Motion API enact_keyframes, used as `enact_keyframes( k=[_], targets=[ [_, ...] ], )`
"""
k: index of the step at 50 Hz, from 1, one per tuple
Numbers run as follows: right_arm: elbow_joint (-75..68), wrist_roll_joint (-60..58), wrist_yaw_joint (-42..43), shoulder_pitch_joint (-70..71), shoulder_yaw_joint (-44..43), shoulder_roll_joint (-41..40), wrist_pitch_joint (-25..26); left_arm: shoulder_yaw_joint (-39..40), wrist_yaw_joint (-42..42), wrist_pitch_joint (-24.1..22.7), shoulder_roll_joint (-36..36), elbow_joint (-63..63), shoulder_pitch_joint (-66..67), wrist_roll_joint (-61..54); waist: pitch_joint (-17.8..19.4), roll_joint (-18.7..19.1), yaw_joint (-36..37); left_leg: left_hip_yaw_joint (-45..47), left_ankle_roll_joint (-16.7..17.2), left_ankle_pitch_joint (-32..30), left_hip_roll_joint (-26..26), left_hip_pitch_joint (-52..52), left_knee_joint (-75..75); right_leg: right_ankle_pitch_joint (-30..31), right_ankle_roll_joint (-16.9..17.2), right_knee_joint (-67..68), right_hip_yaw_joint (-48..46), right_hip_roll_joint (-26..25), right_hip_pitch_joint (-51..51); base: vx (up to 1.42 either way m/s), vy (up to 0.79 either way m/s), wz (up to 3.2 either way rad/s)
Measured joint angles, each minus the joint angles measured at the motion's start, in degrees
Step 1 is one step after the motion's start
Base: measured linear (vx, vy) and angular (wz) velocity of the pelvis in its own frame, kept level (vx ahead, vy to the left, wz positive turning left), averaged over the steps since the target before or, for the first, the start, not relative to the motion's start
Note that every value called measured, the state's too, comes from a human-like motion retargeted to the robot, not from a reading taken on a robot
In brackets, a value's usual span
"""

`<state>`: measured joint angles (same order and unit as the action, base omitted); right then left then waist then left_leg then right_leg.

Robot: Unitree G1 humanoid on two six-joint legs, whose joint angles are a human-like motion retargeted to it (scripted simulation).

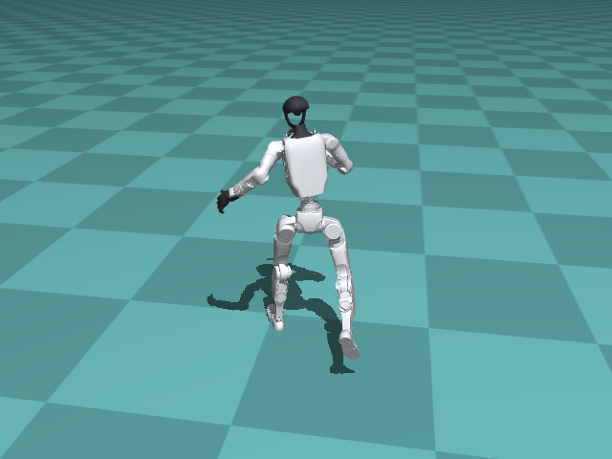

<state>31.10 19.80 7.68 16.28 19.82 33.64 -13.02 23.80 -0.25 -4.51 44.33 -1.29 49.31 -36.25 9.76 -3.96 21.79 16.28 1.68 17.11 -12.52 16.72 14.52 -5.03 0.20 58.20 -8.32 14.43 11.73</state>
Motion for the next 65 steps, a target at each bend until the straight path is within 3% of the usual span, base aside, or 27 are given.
enact_keyframes(
  k=[2, 5, 7, 9, 12, 15, 17, 20, 22, 25, 27, 30, 32, 35, 40, 43, 45, 47, 48, 50, 52, 55, 58, 60, 61, 63, 65],
  targets=[
    [-7.93, -2.72, 0.36, -5.08, 0.83, -0.50, 1.65, -3.77, 4.80, -0.09, 1.02, 4.68, -12.11, 3.79, 2.95, -4.20, -3.31, -2.70, -5.60, 5.35, 2.30, 2.26, 13.73, -8.39, -3.80, 20.62, -0.37, 6.68, -7.06, 1.39, 0.06, 0.64],
    [-23.75, -6.87, 7.22, -14.79, 1.57, -1.96, 3.20, -12.32, 9.76, 0.64, 2.26, 8.67, -35.90, 13.95, 6.71, -8.29, -8.87, -5.17, -9.88, 18.56, 3.55, 4.57, 32.15, -17.86, -2.67, 41.28, 2.98, 7.12, -18.65, 1.31, -0.08, 1.02],
    [-27.41, -0.46, 2.45, -25.10, -4.22, -2.69, -0.43, -22.47, 10.87, -3.08, -0.90, 9.81, -53.46, 36.28, 7.04, -7.88, -14.55, -7.52, -7.26, 22.16, 2.30, 2.33, 33.92, -20.71, -1.04, 44.90, 0.97, 5.44, -26.32, 1.26, -0.22, 1.31],
    [-26.60, 3.52, -0.45, -33.03, -7.36, 0.92, -1.02, -31.89, 12.99, -4.57, -3.46, 4.20, -65.56, 35.28, 6.18, -6.05, -21.69, -9.89, -5.41, 21.84, 0.99, -1.90, 29.99, -21.89, -0.29, 41.70, -1.10, 4.71, -33.82, 1.23, -0.37, 1.30],
    [-22.29, 9.28, -4.83, -43.25, -11.10, 7.93, -0.71, -43.25, 14.06, -6.42, -3.08, -6.43, -78.10, 32.29, 3.08, -2.51, -33.11, -13.36, -2.17, 13.92, -2.66, -8.48, 19.42, -20.32, 1.05, 24.89, -3.23, 3.50, -42.15, 1.22, -0.59, 1.14],
    [-18.89, 10.56, -6.43, -52.84, -15.47, 12.42, -1.24, -49.83, 12.31, -7.99, -2.90, -13.88, -86.17, 27.79, -0.05, 1.44, -41.27, -15.52, 1.21, -1.29, -6.88, -14.29, 8.79, -15.67, 2.37, -4.25, -5.23, 3.40, -42.51, 1.23, -0.79, 0.96],
    [-18.80, 5.08, -1.82, -57.00, -15.78, 14.42, -1.83, -49.86, 10.09, -7.64, -2.95, -18.47, -90.61, 7.84, -0.50, 3.23, -43.91, -13.84, 1.69, -9.80, -8.83, -17.86, 4.89, -10.20, 6.79, -29.00, -5.72, 4.10, -38.06, 1.26, -0.90, 0.95],
    [-19.47, 0.51, -4.30, -62.02, -20.69, 15.02, 0.04, -46.15, 9.20, -9.98, -4.14, -24.35, -89.38, 0.63, 1.00, 3.43, -47.72, -7.67, 5.06, -12.54, -12.48, -24.10, 4.54, -10.10, 11.10, -52.50, -4.30, 8.40, -32.36, 1.26, -0.98, 1.09],
    [-20.61, -0.70, -5.91, -63.53, -21.78, 15.20, 1.23, -44.55, 8.91, -10.46, -4.94, -25.58, -85.72, -3.46, 0.93, 2.85, -46.96, -6.03, 5.16, -10.47, -14.28, -26.42, 8.72, -11.22, 12.69, -54.81, -7.41, 12.37, -31.74, 1.16, -1.00, 0.36],
    [-25.37, 0.10, -10.02, -61.38, -25.25, 15.01, 5.19, -34.34, 4.36, -9.58, -6.05, -26.71, -73.36, -14.64, 5.41, 4.30, -42.21, -12.61, 1.88, -1.12, -13.86, -26.31, 27.52, 2.06, 13.87, -49.79, -13.68, 16.46, -28.45, 1.03, -0.88, -0.45],
    [-28.86, 2.19, -4.68, -54.64, -22.76, 13.33, 5.19, -29.75, 7.19, -8.43, -8.41, -20.44, -64.20, -13.12, 10.49, 7.11, -37.54, -19.52, -1.50, 5.12, -11.68, -24.67, 41.22, -0.62, 12.71, -35.42, -11.68, 15.06, -30.55, 0.94, -0.68, -0.86],
    [-34.27, -1.84, 7.47, -34.19, -17.37, 12.43, 4.27, -25.58, 15.55, -7.01, -15.79, -5.70, -49.49, -13.74, 18.55, 10.91, -32.30, -23.18, -5.64, 13.96, -7.30, -18.56, 60.20, -12.59, 9.73, -14.02, -8.24, 13.65, -33.38, 0.81, -0.49, -0.53],
    [-34.84, -8.26, 8.59, -17.11, -12.97, 12.26, 4.99, -25.39, 16.38, -6.00, -18.88, 2.14, -41.21, -13.80, 19.13, 10.33, -29.88, -18.68, -9.65, 18.25, -3.54, -9.10, 67.66, -15.35, 7.30, -11.26, -8.28, 14.95, -33.29, 0.65, -0.31, 0.16],
    [-28.65, -5.04, 7.57, 0.70, -6.13, 9.95, 4.38, -29.18, 15.64, -5.72, -16.89, 4.83, -30.84, -15.39, 15.86, 8.93, -22.95, -9.03, -12.50, 19.57, 3.75, 5.42, 66.94, -16.06, 4.18, -13.77, -9.62, 15.83, -32.69, 0.59, -0.20, 0.30],
    [-12.18, 2.54, 8.49, 6.91, -1.96, 7.28, 1.43, -28.93, 11.43, -3.62, -9.90, -0.93, -16.62, -20.23, 6.40, 6.01, -11.02, 11.00, -11.38, 12.39, 9.55, 13.71, 31.13, -6.78, 3.99, -26.17, -14.63, 12.86, -25.00, 0.69, -0.08, 0.76],
    [-3.54, 5.62, 3.26, 2.07, -4.91, 4.51, 0.02, -23.09, 5.73, -0.61, -7.79, -2.63, -9.44, -17.69, 2.49, 7.45, -6.58, 21.67, -7.14, 1.00, 11.57, 6.96, 3.18, 1.25, 3.25, -27.36, -11.26, 5.25, -19.43, 0.82, 0.00, 0.99],
    [1.92, 5.90, 1.91, -2.05, -5.81, 2.87, -1.50, -19.13, 3.35, 0.85, -7.68, -2.75, -6.46, -16.78, 0.85, 9.19, -4.82, 26.77, -5.12, -7.36, 11.08, 2.82, -6.53, 4.97, 2.83, -24.22, -4.36, -1.87, -17.02, 0.86, -0.06, 1.13],
    [7.06, 4.67, 1.86, -4.82, -5.42, 2.44, -2.46, -15.86, 3.34, 1.05, -8.56, -2.54, -5.40, -16.93, -0.27, 10.01, -4.98, 29.22, -4.86, -9.70, 9.42, 0.25, -8.12, 5.79, 3.82, -17.01, 2.75, -8.63, -16.92, 0.84, -0.11, 1.42],
    [9.87, 4.49, 1.51, -5.86, -5.04, 2.68, -2.59, -14.38, 3.56, 0.69, -9.27, -2.47, -5.10, -16.47, -0.58, 10.03, -6.06, 29.17, -5.59, -6.34, 7.69, 0.02, -4.51, 4.72, 4.09, -12.29, 4.25, -10.70, -17.07, 0.79, -0.11, 1.63],
    [14.07, 4.12, 0.89, -5.52, -3.80, 3.56, -2.92, -13.26, 5.75, -0.85, -10.38, -1.74, -7.38, -17.17, -0.50, 8.93, -8.07, 25.39, -8.45, 4.06, 6.69, -0.35, 0.09, 0.04, 4.41, 0.29, 4.01, -10.61, -20.00, 0.66, -0.09, 1.66],
    [15.94, 2.85, 1.37, -3.10, -1.39, 3.93, -3.29, -15.96, 10.85, -3.58, -10.61, 1.11, -15.29, -18.63, 1.09, 6.45, -10.40, 18.51, -12.09, 13.15, 8.46, 1.05, 5.40, -6.21, 4.02, 14.25, 3.75, -6.66, -24.93, 0.47, -0.09, 2.20],
    [12.51, 0.80, 4.32, -0.32, 5.71, 3.40, -2.86, -25.79, 20.54, -6.70, -9.57, 8.33, -36.65, -16.81, 6.02, 5.08, -15.71, 7.86, -16.42, 22.50, 9.61, 8.08, 26.69, -15.33, 2.66, 30.37, 4.27, -2.58, -29.81, 0.31, -0.11, 3.38],
    [-6.22, -2.28, 7.85, 4.66, 15.96, 4.59, -1.67, -36.76, 21.40, -8.22, -13.11, 7.70, -61.51, -11.11, 12.18, 8.95, -17.54, -1.69, -16.68, 26.37, 12.08, 8.55, 37.31, -21.70, 0.87, 39.30, 6.72, -3.78, -33.28, 0.23, -0.03, 3.54],
    [-19.67, -5.53, 11.91, 7.49, 22.68, 5.92, -0.03, -41.94, 20.56, -11.41, -19.24, 0.02, -72.64, -15.68, 14.52, 11.50, -18.07, -6.51, -16.68, 27.24, 14.46, 6.55, 39.79, -24.33, 0.52, 41.85, 10.18, -5.99, -36.59, 0.26, 0.08, 3.13],
    [-23.30, -4.97, 13.12, 6.86, 24.17, 7.28, -0.14, -43.30, 17.46, -10.01, -17.89, -3.40, -77.13, -5.16, 14.96, 13.02, -18.79, -8.56, -15.89, 26.74, 15.36, 5.34, 40.17, -24.93, 0.18, 41.51, 11.11, -6.97, -38.10, 0.28, 0.11, 3.05],
    [-26.45, -0.78, 15.38, 3.21, 22.86, 9.25, -1.36, -44.15, 14.41, -8.65, -15.31, -12.35, -85.85, 7.55, 15.71, 15.52, -20.18, -12.88, -13.61, 24.85, 17.14, 2.76, 39.46, -25.38, -0.50, 39.13, 11.73, -8.18, -40.96, 0.31, 0.13, 3.10],
    [-25.00, 1.13, 13.88, -2.79, 15.57, 11.51, -2.79, -42.15, 13.25, -8.52, -10.07, -22.14, -93.22, 12.97, 15.75, 17.25, -21.92, -18.19, -10.77, 21.62, 18.98, -0.51, 36.01, -25.12, -0.95, 34.13, 10.86, -8.96, -43.24, 0.38, 0.16, 3.08]
  ],
)
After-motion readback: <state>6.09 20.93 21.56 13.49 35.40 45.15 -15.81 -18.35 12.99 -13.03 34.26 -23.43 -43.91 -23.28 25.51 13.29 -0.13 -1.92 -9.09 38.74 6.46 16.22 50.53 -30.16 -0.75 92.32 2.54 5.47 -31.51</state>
